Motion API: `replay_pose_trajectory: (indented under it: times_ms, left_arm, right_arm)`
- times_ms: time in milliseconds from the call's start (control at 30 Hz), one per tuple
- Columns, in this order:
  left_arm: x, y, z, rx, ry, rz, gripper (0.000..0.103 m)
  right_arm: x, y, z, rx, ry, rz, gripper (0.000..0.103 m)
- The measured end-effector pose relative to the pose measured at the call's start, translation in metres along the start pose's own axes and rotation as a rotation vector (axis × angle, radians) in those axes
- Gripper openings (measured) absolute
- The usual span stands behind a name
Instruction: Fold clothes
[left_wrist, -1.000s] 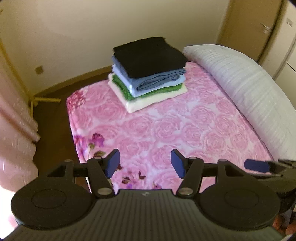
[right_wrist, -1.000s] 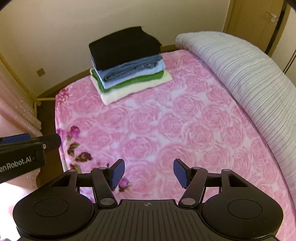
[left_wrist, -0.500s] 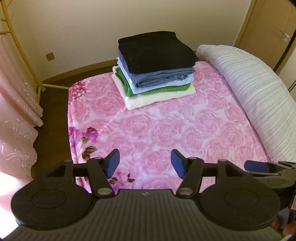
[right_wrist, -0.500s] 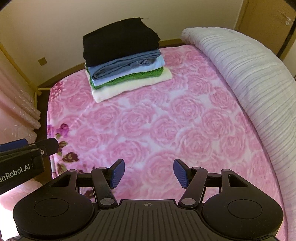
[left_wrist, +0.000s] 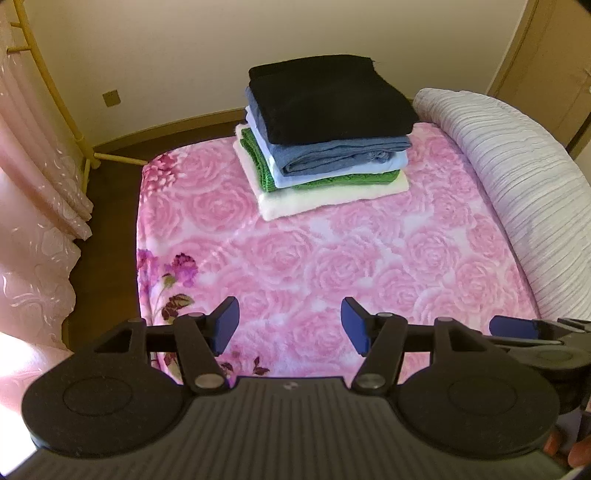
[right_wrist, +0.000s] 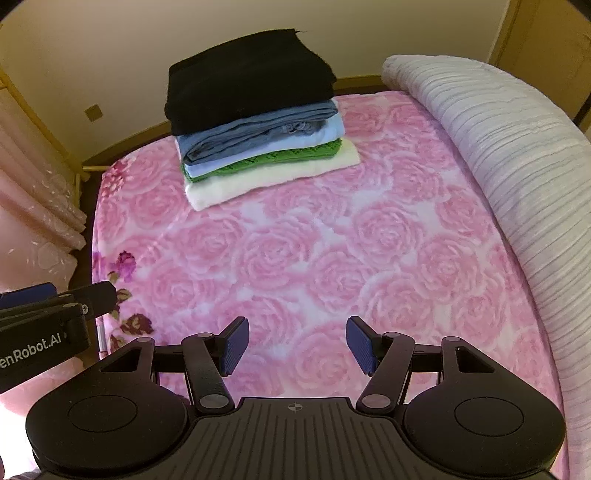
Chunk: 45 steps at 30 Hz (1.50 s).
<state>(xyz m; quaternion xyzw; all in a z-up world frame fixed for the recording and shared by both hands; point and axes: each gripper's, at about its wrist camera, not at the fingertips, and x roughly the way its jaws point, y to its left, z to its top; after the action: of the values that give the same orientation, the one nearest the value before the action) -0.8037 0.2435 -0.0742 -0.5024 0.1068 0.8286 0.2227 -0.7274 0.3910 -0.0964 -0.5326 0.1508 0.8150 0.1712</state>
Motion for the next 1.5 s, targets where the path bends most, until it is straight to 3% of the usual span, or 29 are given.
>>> replay_pose_trajectory:
  times_ms: [933, 1500]
  left_arm:
    - [0.037, -0.001, 0.036, -0.007, -0.024, 0.026, 0.057]
    - [0.043, -0.001, 0.063, 0.006, -0.068, 0.026, 0.057]
  right_arm:
    - [0.032, -0.004, 0.043, -0.024, 0.014, 0.01, 0.062]
    - [0.034, -0.002, 0.072, -0.035, -0.044, 0.036, 0.062]
